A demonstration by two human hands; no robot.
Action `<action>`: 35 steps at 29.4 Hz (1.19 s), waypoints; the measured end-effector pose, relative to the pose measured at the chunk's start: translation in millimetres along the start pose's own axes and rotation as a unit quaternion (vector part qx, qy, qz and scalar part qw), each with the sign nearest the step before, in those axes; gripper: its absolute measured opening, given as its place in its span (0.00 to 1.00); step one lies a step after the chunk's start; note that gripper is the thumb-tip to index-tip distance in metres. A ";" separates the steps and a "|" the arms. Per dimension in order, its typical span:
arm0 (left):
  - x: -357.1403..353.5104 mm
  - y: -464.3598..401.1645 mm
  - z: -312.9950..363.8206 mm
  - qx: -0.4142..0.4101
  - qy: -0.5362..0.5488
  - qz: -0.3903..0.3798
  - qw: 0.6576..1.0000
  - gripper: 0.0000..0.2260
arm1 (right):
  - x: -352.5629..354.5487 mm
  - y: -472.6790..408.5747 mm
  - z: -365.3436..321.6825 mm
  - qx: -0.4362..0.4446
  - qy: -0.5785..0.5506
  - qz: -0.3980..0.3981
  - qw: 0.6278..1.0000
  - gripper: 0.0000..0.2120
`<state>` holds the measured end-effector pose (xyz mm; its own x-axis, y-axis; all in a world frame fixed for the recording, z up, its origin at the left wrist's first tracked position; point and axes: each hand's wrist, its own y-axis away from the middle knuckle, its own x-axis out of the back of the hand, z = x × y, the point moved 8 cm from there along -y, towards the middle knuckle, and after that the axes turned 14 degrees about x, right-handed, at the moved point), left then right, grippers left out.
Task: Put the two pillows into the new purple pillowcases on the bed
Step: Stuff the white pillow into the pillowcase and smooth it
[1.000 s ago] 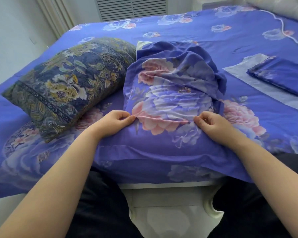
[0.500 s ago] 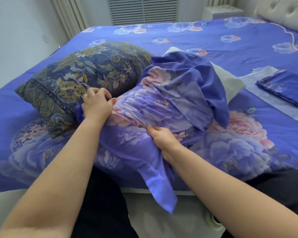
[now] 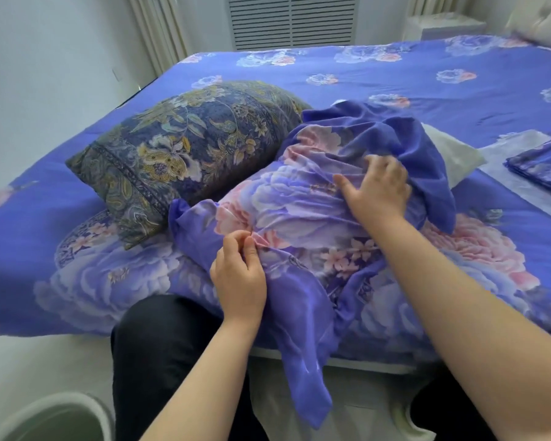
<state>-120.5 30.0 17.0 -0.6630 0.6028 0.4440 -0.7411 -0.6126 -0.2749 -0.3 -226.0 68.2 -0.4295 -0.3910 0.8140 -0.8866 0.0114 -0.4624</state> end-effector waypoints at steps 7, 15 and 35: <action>-10.7 -3.0 -14.2 0.101 -0.016 0.029 0.994 0.41 | -54.8 -5.4 100.5 -0.229 -0.072 -0.182 0.954 0.69; -38.3 -18.6 4.4 0.090 0.122 -0.131 0.980 0.47 | -40.5 -3.4 98.1 -0.142 -0.178 -0.087 0.970 0.22; -33.2 -66.4 10.1 -0.007 -0.096 -0.054 0.994 0.16 | 57.2 85.6 32.4 -0.056 0.152 -0.002 0.987 0.33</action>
<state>-48.2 45.5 29.1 -0.5478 0.5548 0.6262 -0.8090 -0.5421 -0.2273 -95.3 -277.2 63.8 -0.4419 -0.0982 0.8917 -0.8948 0.1190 -0.4304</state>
